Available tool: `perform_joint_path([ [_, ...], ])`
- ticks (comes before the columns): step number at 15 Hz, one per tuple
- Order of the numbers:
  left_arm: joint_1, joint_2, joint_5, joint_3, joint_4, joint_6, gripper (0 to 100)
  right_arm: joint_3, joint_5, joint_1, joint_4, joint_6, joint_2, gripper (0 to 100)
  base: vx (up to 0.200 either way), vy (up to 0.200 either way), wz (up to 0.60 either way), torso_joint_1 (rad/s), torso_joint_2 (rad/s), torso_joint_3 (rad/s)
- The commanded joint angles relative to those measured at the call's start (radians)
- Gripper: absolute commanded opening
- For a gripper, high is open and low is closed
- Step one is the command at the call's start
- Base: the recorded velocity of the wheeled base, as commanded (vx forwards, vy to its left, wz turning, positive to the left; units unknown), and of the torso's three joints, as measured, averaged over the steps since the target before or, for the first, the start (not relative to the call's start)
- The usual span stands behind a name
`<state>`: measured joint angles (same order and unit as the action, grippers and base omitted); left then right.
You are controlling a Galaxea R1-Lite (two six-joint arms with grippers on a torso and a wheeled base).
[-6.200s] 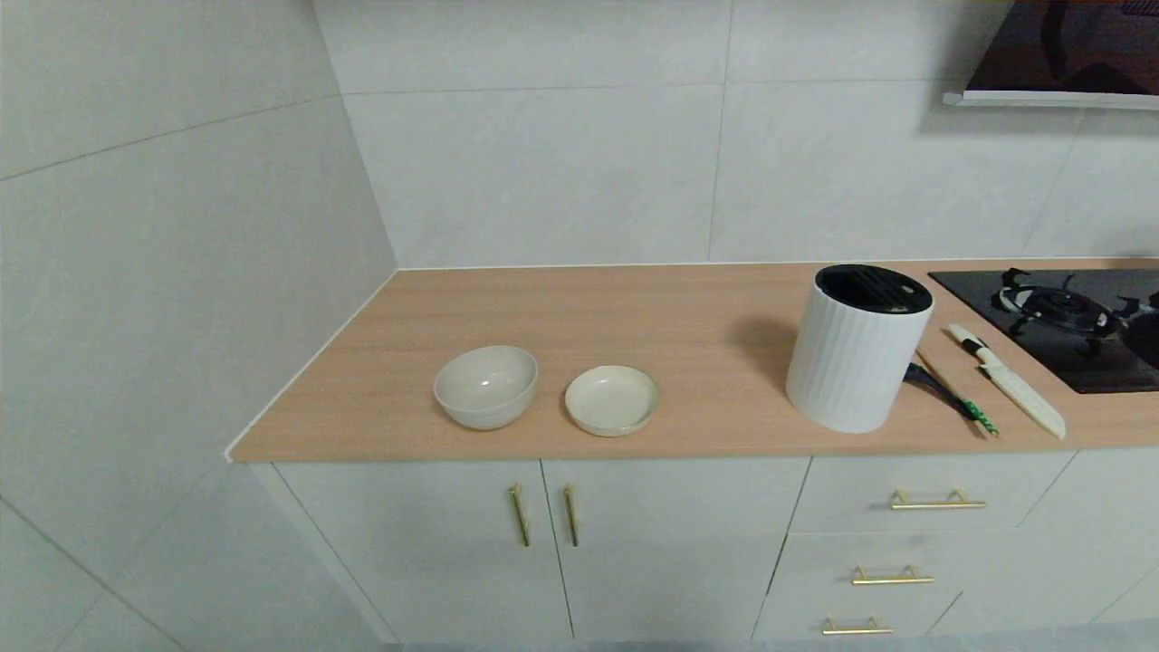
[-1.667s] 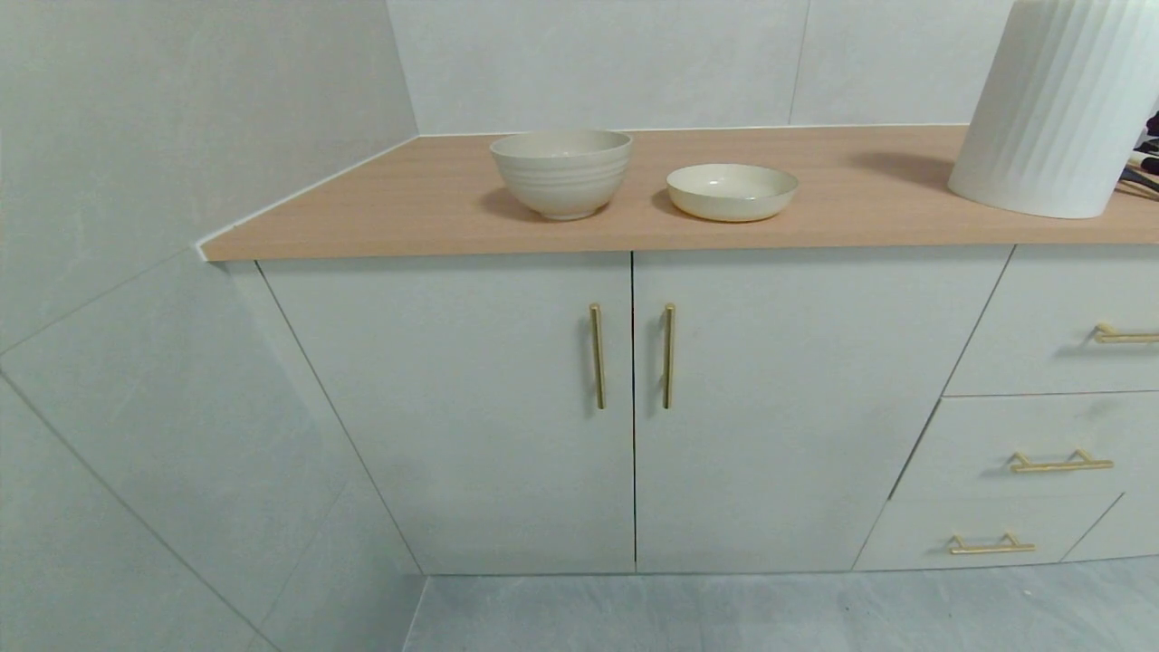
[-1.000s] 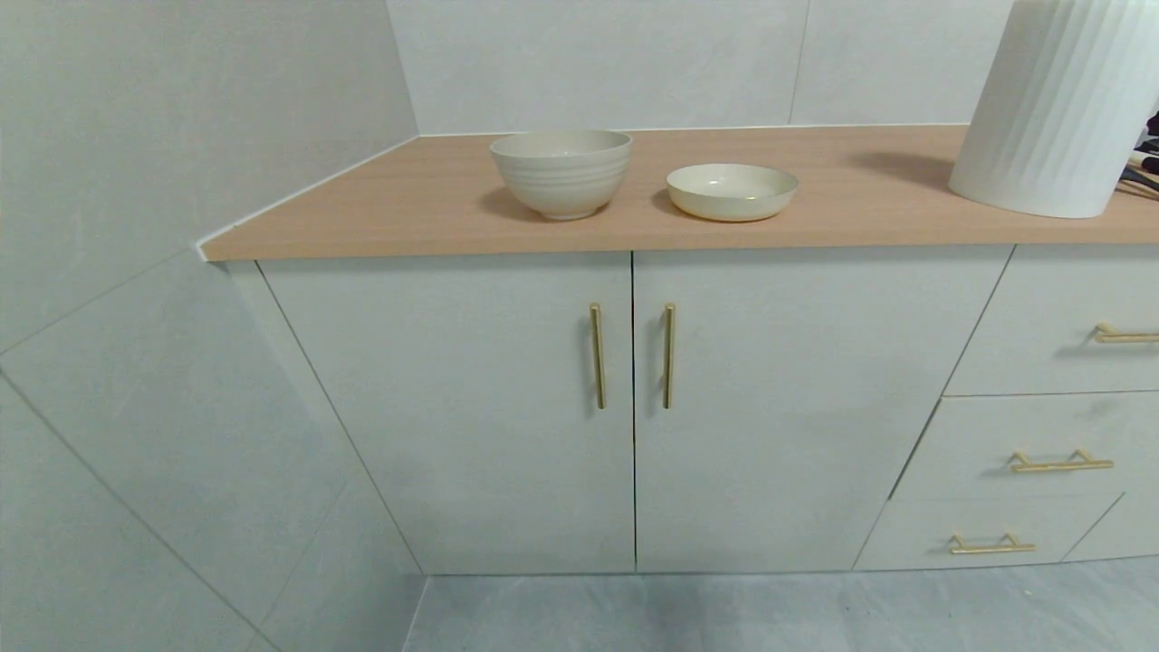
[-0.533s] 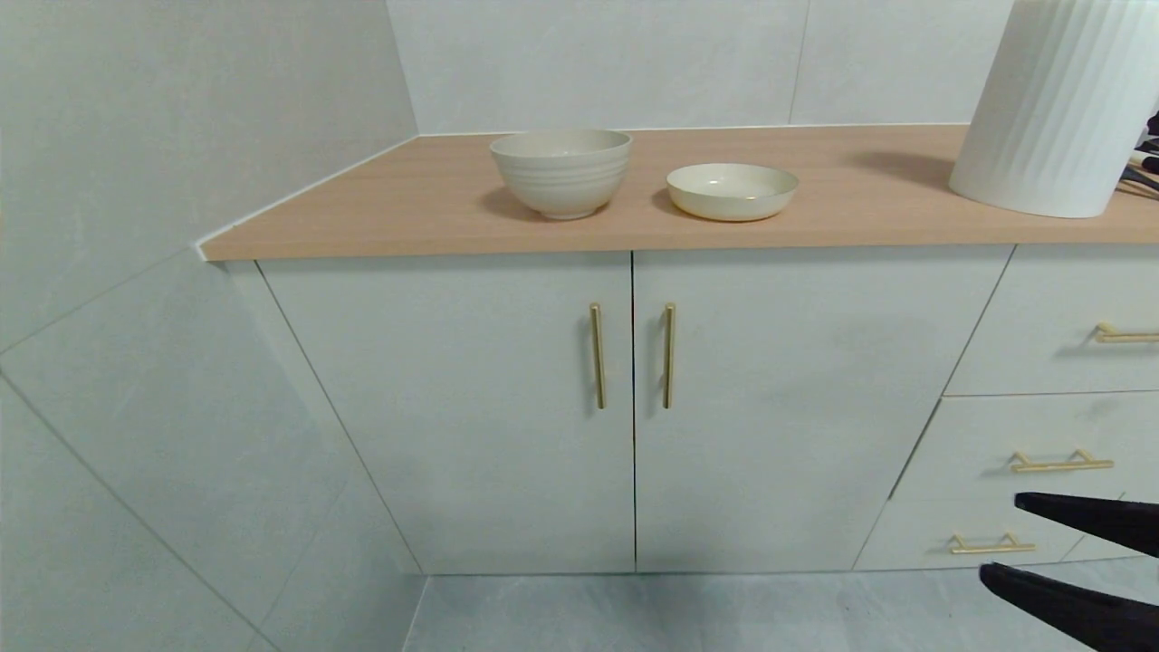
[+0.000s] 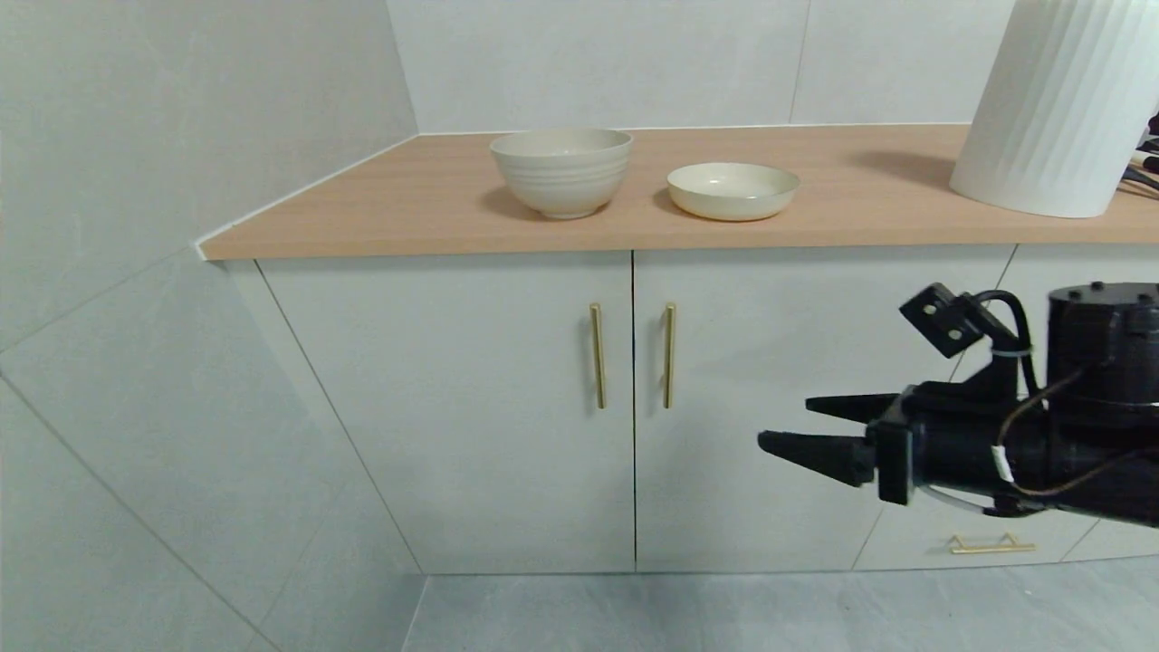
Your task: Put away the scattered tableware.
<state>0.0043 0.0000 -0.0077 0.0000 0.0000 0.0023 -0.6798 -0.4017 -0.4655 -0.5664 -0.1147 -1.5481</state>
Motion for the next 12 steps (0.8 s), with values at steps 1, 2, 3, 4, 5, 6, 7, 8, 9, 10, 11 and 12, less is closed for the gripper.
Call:
perform_joint_path([
  [1,0.0,0.0,0.0,0.0,0.0,0.002,100,-0.127,-0.003,-0.036,-0.044,-0.057,-0.184,100,0.0,0.0,0.0,0.0,0.0,0.0],
  [2,0.0,0.0,0.0,0.0,0.0,0.002,100,-0.165,-0.003,-0.047,-0.063,-0.085,-0.21,100,0.0,0.0,0.0,0.0,0.0,0.0],
  [3,0.0,0.0,0.0,0.0,-0.002,0.002,100,-0.202,-0.003,-0.058,-0.086,-0.117,-0.241,100,0.0,0.0,0.0,0.0,0.0,0.0],
  [4,0.0,0.0,0.0,0.0,0.0,0.002,100,-0.211,-0.005,-0.065,-0.121,-0.145,-0.262,100,0.0,0.0,0.0,0.0,0.0,0.0],
  [5,0.0,0.0,0.0,0.0,-0.002,0.001,100,-0.207,-0.005,-0.07,-0.178,-0.166,-0.291,100,0.0,0.0,0.0,0.0,0.0,0.0],
  [6,0.0,0.0,0.0,0.0,0.0,0.001,100,-0.207,-0.005,-0.071,-0.21,-0.171,-0.31,100,0.0,0.0,0.0,0.0,0.0,0.0],
  [7,0.0,0.0,0.0,0.0,0.0,0.002,100,-0.202,-0.002,-0.081,-0.296,-0.189,-0.345,100,0.0,0.0,0.0,0.0,0.0,0.0],
  [8,0.0,0.0,0.0,0.0,-0.002,0.002,100,-0.205,-0.002,-0.081,-0.323,-0.212,-0.362,100,0.0,0.0,0.0,0.0,0.0,0.0],
  [9,0.0,0.0,-0.002,0.0,-0.002,0.002,100,-0.207,-0.002,-0.081,-0.326,-0.218,-0.365,100,0.0,0.0,0.0,0.0,0.0,0.0],
  [10,0.0,0.0,0.0,0.0,-0.002,0.004,100,-0.228,-0.002,-0.081,-0.331,-0.223,-0.389,100,0.0,0.0,0.0,0.0,0.0,0.0],
  [11,0.0,0.0,0.0,0.0,0.0,0.004,100,-0.245,0.0,-0.081,-0.331,-0.224,-0.403,100,0.0,0.0,0.0,0.0,0.0,0.0],
  [12,0.0,0.0,0.0,0.0,-0.002,0.004,100,-0.264,0.0,-0.079,-0.333,-0.226,-0.42,100,0.0,0.0,0.0,0.0,0.0,0.0],
])
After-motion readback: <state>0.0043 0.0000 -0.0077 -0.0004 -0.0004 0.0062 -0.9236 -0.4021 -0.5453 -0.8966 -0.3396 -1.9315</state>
